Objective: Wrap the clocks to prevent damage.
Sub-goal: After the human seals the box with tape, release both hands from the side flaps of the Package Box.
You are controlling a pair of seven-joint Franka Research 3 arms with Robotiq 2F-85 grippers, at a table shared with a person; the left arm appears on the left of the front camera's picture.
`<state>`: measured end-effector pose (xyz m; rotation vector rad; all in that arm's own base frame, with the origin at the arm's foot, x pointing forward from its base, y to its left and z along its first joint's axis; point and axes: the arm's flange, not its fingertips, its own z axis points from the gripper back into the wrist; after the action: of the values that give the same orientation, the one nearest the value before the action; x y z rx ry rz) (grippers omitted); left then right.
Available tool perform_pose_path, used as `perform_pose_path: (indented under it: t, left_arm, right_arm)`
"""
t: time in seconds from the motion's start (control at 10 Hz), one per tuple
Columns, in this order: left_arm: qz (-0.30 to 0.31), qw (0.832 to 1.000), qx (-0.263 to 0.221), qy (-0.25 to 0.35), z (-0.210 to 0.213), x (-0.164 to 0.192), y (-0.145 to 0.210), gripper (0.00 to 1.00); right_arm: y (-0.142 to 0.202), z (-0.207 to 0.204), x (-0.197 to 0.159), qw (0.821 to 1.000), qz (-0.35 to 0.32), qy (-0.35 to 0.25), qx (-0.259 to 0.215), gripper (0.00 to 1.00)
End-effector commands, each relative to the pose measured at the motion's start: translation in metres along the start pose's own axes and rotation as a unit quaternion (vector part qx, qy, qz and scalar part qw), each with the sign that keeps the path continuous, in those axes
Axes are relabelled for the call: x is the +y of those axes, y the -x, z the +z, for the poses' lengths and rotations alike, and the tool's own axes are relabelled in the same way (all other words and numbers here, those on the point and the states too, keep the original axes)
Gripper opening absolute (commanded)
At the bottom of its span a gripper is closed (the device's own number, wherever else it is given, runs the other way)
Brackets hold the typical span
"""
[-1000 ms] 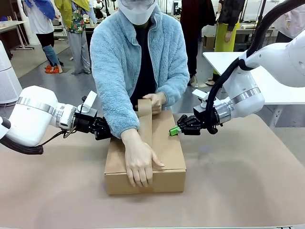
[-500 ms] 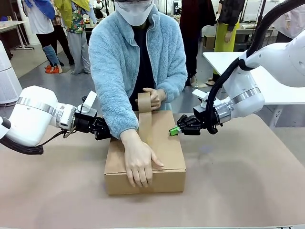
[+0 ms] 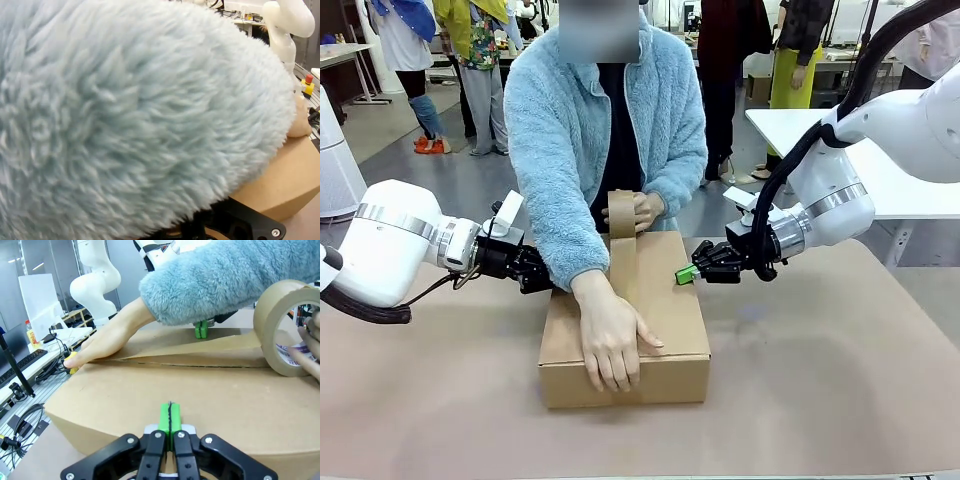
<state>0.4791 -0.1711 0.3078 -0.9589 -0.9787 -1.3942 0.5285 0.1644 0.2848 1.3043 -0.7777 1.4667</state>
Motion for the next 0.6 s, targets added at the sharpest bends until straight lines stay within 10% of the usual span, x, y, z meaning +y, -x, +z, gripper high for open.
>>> perform_pose_path:
  t: [0.0, 0.5]
  left_arm:
    - [-0.003, 1.000, 0.006, 0.002, -0.0014, 0.0001, 0.0011, 0.00]
    - [-0.003, 1.000, 0.006, 0.002, -0.0014, 0.0001, 0.0011, 0.00]
  right_arm:
    - [0.0024, -0.0034, 0.0021, 1.000, -0.005, 0.009, 0.002, 0.01]
    - [0.0024, -0.0034, 0.0021, 1.000, -0.005, 0.009, 0.002, 0.01]
